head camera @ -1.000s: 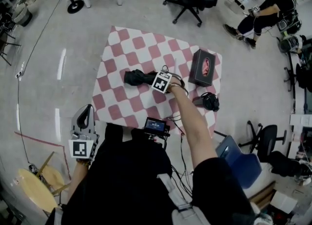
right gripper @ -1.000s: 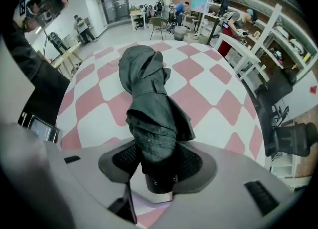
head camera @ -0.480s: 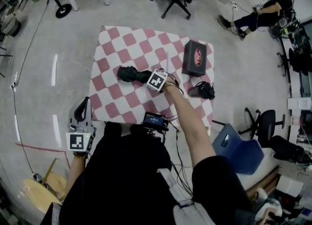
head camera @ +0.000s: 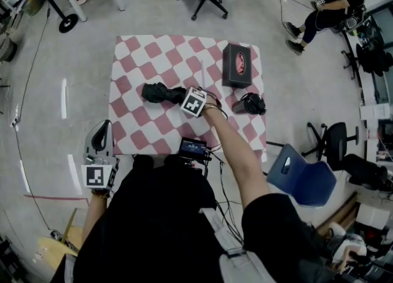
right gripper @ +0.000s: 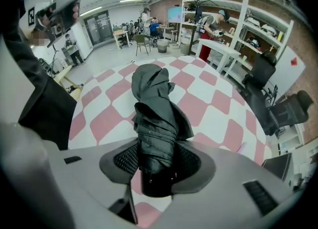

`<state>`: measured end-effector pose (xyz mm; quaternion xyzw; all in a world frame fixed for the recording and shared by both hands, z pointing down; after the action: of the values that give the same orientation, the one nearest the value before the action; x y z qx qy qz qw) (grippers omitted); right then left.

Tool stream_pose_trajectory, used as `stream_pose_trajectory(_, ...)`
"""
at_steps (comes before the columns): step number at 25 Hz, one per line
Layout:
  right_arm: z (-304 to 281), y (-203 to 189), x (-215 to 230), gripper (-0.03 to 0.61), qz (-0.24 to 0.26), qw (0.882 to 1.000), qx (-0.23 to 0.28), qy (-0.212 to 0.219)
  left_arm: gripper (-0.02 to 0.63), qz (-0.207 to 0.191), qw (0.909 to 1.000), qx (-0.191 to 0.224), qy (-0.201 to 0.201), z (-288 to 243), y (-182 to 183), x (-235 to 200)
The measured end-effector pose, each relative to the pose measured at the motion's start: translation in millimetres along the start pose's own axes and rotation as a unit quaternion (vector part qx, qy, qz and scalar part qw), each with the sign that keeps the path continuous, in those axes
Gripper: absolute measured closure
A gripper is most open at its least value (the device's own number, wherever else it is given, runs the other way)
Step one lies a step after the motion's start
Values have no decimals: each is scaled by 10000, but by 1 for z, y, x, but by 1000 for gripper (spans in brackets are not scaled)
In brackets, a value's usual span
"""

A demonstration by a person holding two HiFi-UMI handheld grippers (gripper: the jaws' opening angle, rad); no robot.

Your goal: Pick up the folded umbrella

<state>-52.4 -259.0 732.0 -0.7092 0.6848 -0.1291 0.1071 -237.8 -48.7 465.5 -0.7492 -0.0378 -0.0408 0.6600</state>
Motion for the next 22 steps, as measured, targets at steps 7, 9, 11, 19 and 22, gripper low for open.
stream_pose_trajectory(7, 16, 8, 3, 399, -333, 9980, 498, -178, 598, -12, 9999, 8, -133, -4, 0, -1)
stream_pose_trajectory(9, 19, 9, -1, 399, -526, 9966, 628, -93, 598, -42, 9998, 10, -180, -6, -1, -1)
stream_pose_trajectory(11, 24, 10, -5, 399, -700, 9946, 763, -28, 598, -65, 9997, -55, -211, -8, -2, -2)
stream_pose_trajectory(19, 46, 18, -11, 399, -924, 9875, 1267, -124, 598, -115, 9991, -52, -408, -17, 1, 0)
stream_pose_trajectory(22, 57, 17, -9, 399, -884, 9865, 1342, -300, 598, -129, 9986, 96, -506, -22, 6, 3)
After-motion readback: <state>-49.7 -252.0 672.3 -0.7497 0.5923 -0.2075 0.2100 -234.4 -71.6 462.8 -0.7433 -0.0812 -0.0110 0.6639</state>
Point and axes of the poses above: the fingertips, and each gripper's own axes: z backward along the fingers, x to its right, y out of its top, the point moved 2 cm from there along z, backward along the fingers, and after that the axes turned 5 degrees about -z, right-handed, at the moved point
